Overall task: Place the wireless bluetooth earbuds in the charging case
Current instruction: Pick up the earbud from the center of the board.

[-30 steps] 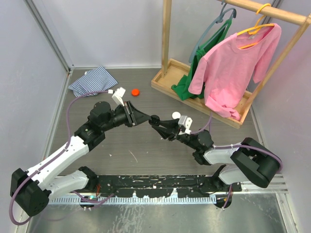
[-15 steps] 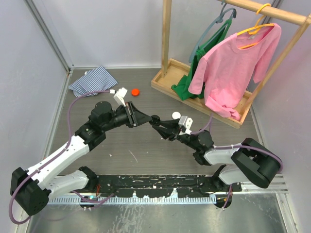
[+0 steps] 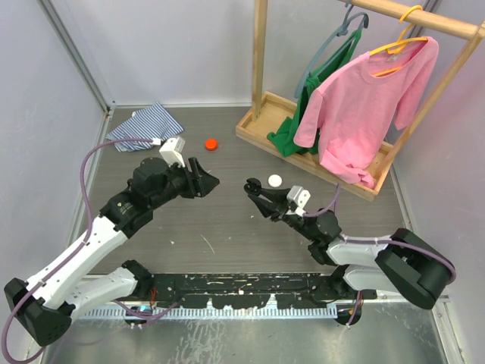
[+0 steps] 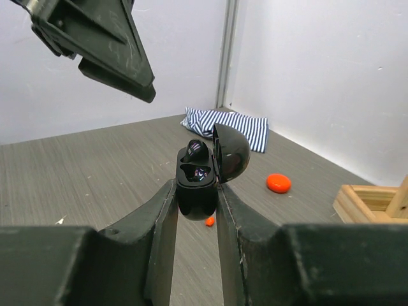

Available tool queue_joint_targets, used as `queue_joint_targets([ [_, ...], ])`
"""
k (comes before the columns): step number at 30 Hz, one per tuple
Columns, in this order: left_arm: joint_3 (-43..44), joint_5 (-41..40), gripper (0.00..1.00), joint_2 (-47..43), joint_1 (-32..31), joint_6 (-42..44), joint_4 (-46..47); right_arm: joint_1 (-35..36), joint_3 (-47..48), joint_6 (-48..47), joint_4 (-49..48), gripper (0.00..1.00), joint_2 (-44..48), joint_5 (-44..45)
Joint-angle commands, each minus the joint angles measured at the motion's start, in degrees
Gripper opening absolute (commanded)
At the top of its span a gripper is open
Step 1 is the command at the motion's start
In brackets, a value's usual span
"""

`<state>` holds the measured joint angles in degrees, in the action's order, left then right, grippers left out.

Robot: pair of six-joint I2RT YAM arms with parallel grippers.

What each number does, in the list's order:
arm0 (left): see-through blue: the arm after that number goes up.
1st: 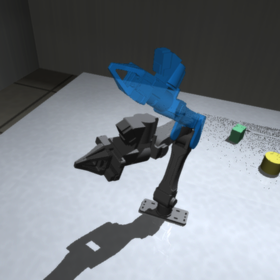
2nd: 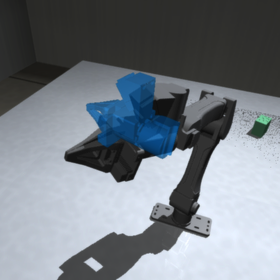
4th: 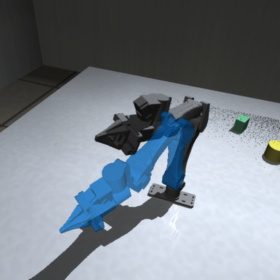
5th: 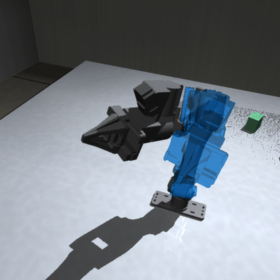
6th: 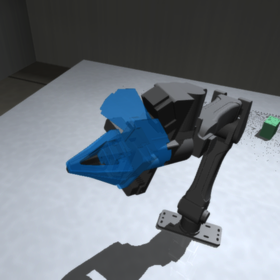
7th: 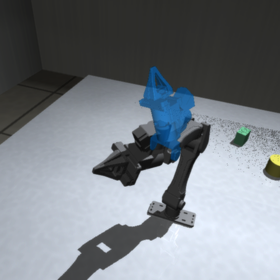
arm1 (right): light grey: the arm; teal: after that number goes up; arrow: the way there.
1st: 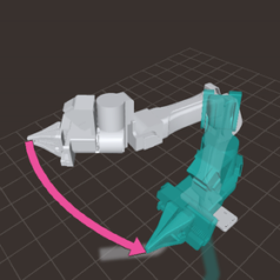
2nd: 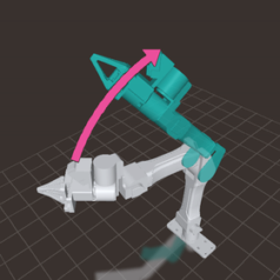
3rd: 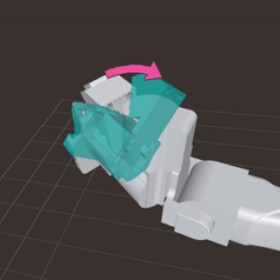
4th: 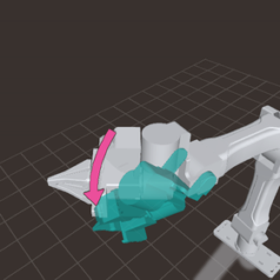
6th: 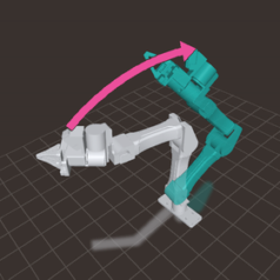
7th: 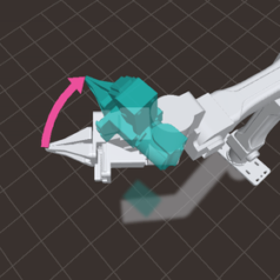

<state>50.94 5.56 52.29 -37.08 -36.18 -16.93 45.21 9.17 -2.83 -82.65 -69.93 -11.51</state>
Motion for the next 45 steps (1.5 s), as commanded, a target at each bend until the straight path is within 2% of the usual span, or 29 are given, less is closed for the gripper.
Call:
queue_joint_targets([
  [1,3.81,-12.37,0.55,1.91,-0.18,8.07,-7.76,-0.09,-0.88,-3.04,1.52,0.14,3.69,3.42],
  [9,6.12,-19.38,0.57,10.38,3.62,11.73,-9.24,-0.06,-3.86,-3.95,-1.95,0.14,2.56,5.44],
  [13,6.72,-18.49,0.57,15.15,8.57,11.58,-7.77,-0.11,-4.19,-4.22,-1.58,0.14,0.85,7.28],
  [17,7.47,-17.43,0.58,19.87,13.14,11.56,-5.67,-0.05,-5.02,-4.53,-5.35,0.13,-1.55,9.12],
  [25,12.11,-16.05,0.57,33.26,20.84,11.65,-4.86,-0.09,-4.72,-4.6,-5.24,0.13,-2.5,9.34],
  [30,15.3,-15.38,0.54,40.51,23.68,12.05,-4.49,-0.05,-4.69,-4.6,-5.11,0.13,-2.23,8.88],
  [36,20.41,-14.58,0.46,48.09,24.89,13.26,-5.4,-0.08,-4.51,-4.46,-4.39,0.13,-1.98,8.44],
  [45,24.51,-16.3,0.41,54.85,26.03,13.38,-8.26,-0.1,-4.28,-4.57,-3.89,0.13,-2.14,8.26],
])
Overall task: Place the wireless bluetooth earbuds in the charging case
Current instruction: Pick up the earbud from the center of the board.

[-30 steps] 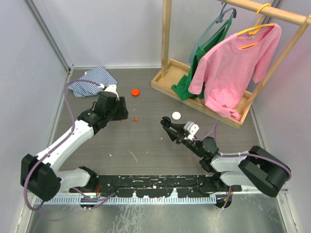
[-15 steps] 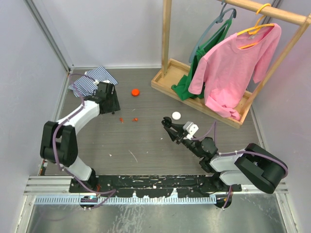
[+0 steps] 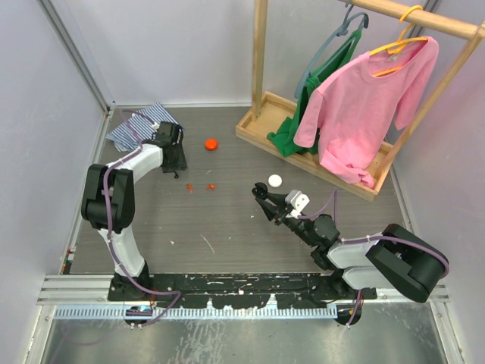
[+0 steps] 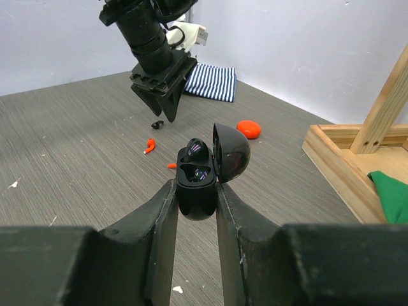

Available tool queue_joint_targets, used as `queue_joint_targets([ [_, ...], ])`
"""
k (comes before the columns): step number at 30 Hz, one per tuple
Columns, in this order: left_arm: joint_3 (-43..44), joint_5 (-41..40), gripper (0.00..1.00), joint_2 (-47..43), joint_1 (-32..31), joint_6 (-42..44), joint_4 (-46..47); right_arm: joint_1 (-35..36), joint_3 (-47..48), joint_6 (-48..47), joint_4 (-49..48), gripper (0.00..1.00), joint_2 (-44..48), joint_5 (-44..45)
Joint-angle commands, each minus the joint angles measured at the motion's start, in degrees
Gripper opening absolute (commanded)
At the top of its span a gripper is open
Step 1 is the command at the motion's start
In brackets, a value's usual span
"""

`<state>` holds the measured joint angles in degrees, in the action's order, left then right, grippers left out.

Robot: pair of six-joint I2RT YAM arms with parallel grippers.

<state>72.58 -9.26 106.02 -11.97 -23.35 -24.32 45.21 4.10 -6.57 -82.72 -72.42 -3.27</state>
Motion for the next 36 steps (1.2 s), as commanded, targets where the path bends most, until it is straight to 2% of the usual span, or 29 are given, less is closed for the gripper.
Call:
queue_joint_targets([
  [1,3.09,-1.67,0.4,1.51,0.93,0.58,-1.01,-0.09,0.86,-0.86,-3.77,0.13,0.35,-0.05],
  [14,4.72,2.8,0.36,5.48,1.0,2.09,-3.8,-0.11,1.38,-0.73,-2.69,0.13,0.31,-0.85],
  [27,6.59,13.06,0.35,7.38,-0.13,9.55,-5.16,-0.08,1.78,-0.6,-1.84,0.13,0.05,-1.48],
  [36,7.14,13.74,0.35,7.07,-1.57,11.62,-8.45,-0.09,1.98,-0.44,-1.66,0.13,-0.36,-1.83],
])
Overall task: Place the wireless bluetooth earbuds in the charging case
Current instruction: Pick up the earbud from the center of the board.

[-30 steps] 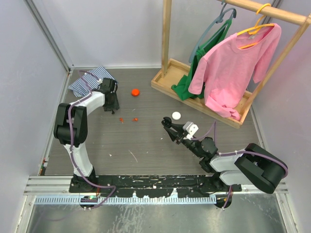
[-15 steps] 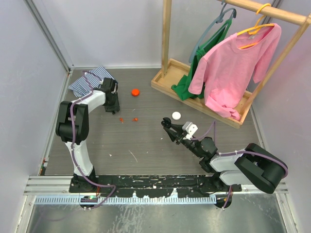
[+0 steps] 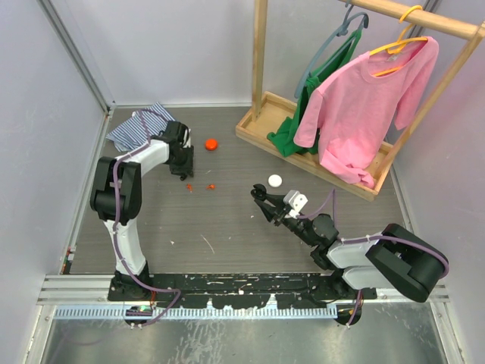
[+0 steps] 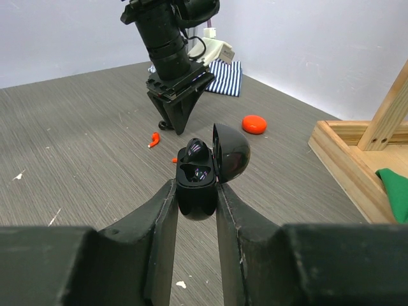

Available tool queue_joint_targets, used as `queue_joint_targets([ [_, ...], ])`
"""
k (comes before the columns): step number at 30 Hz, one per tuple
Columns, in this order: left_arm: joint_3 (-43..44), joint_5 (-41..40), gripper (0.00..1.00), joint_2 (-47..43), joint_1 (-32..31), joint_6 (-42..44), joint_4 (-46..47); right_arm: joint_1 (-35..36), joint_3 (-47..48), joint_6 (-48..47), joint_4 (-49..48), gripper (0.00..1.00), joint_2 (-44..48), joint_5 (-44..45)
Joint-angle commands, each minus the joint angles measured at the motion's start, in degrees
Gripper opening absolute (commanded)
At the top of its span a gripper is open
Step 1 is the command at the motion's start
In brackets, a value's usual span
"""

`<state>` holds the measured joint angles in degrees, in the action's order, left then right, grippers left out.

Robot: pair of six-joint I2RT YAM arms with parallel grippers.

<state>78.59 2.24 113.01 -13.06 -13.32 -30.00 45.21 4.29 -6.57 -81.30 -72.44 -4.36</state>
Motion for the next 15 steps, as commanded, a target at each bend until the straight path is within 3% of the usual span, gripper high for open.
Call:
queue_joint_targets([
  [1,0.81,2.24,0.35,-0.1,-0.57,1.62,-2.94,-0.1,1.84,-0.48,-3.06,0.13,-0.33,-0.78],
  [15,2.34,1.72,0.33,0.14,-0.62,2.22,-4.58,-0.08,2.13,-0.24,-2.64,0.13,-0.7,-1.22],
])
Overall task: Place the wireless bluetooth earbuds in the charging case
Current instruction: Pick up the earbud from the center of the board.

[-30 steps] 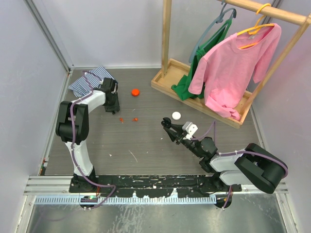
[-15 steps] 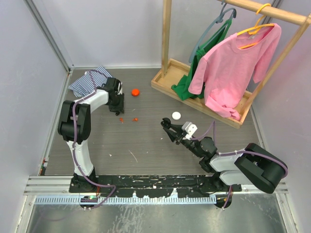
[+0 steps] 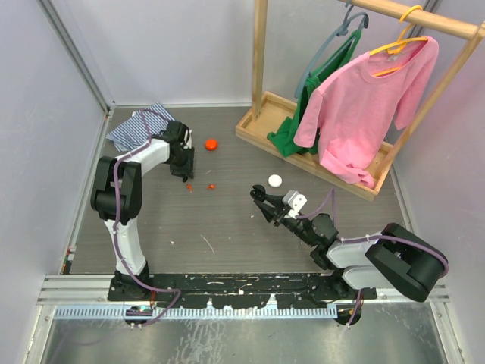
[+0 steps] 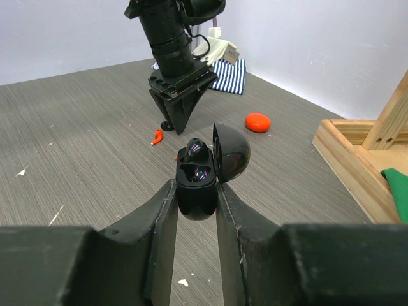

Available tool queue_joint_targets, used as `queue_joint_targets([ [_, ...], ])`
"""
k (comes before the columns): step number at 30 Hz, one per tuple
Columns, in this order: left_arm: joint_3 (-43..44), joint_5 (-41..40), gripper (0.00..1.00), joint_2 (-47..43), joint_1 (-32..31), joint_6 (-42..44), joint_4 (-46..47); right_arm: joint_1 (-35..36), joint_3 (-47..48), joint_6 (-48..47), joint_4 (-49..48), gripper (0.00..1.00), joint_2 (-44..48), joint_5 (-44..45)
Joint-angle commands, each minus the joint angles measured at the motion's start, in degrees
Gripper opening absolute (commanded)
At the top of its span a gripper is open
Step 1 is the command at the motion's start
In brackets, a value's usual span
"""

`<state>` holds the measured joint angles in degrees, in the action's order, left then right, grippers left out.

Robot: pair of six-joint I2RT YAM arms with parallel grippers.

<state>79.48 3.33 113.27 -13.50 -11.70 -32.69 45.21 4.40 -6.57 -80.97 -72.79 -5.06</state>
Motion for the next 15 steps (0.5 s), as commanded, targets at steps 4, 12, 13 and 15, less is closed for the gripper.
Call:
queue_joint_targets([
  [4,-0.95,0.34,0.34,-3.23,-0.21,-0.84,0.57,-0.08,2.23,-0.13,-2.97,0.13,-0.68,-1.04],
  [12,-6.25,0.24,0.4,-7.02,0.54,-4.72,7.18,-0.05,2.21,-0.13,-2.7,0.13,-0.51,-1.08],
  [13,-5.78,0.34,0.4,-6.62,0.57,-4.43,6.96,-0.11,2.26,-0.11,-2.63,0.13,-0.58,-1.09],
  [15,-4.08,0.49,0.41,-5.28,0.66,-3.86,5.92,-0.11,2.32,-0.11,-2.62,0.14,-0.64,-1.24],
])
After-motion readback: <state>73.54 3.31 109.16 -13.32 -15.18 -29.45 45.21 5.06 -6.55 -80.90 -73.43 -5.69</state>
